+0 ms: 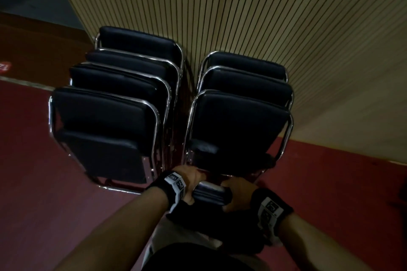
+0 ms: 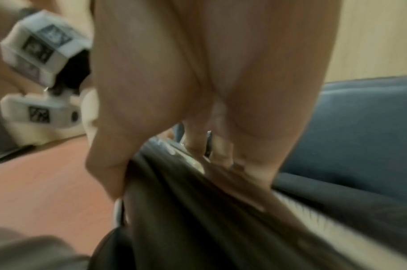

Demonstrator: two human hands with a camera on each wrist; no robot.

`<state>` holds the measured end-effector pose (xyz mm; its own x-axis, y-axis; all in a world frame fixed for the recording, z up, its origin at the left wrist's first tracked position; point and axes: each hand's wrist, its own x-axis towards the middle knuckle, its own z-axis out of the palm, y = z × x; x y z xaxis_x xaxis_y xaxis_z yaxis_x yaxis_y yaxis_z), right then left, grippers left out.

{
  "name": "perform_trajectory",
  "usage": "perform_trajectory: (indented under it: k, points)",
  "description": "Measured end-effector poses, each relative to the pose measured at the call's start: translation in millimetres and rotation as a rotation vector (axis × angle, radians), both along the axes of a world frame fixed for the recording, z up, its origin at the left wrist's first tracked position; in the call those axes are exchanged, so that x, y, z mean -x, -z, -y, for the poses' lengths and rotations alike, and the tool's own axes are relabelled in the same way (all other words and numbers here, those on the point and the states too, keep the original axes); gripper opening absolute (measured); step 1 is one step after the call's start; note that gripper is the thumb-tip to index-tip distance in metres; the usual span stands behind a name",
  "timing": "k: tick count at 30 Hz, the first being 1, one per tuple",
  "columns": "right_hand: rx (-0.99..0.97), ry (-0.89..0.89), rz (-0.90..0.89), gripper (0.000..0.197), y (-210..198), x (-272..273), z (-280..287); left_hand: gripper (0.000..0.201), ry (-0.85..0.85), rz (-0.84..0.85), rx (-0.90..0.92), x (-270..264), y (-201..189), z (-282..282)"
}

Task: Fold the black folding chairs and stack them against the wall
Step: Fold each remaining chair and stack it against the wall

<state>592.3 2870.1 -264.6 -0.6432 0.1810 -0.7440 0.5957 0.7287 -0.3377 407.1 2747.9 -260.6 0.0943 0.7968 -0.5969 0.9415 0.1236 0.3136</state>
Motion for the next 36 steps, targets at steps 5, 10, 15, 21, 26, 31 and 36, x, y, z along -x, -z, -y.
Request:
perform_trajectory:
  k: [5, 10, 15, 21, 26, 31, 36]
  points:
    - [-0.238, 0.005, -0.032, 0.078, 5.1, 20.0, -27.4, 0.05, -0.031, 0.07, -0.065, 46.7, 14.8, -27.5]
    - [-0.328, 0.06, 0.22, 0.088, 21.7, -19.8, -73.4, 0.065, -0.017, 0.098, -0.015, 47.8, 47.3, -58.5]
    - [-0.276, 0.195, 0.22, 0.07, 31.4, -58.5, -88.6, 0.065, -0.04, 0.105, -0.058, 50.0, 54.5, -62.1]
    - [-0.253, 0.179, 0.108, 0.073, 32.7, -50.1, -115.2, 0.077, -0.11, 0.092, 0.041, 58.0, 45.1, -81.7]
    - [-0.415, 0.143, 0.04, 0.091, 34.3, -40.2, -140.0, 0.074, -0.159, 0.053, 0.083, 69.7, 26.3, -107.8]
    - [-0.495, 0.167, -0.089, 0.097, 32.8, -35.4, -166.5, 0.081, -0.227, -0.158, -0.015, 64.7, 14.9, -133.7]
    - [-0.486, 0.219, -0.139, 0.106, 37.1, -12.0, -209.4, 0.068, -0.308, -0.314, -0.189, 60.5, 15.4, -152.7]
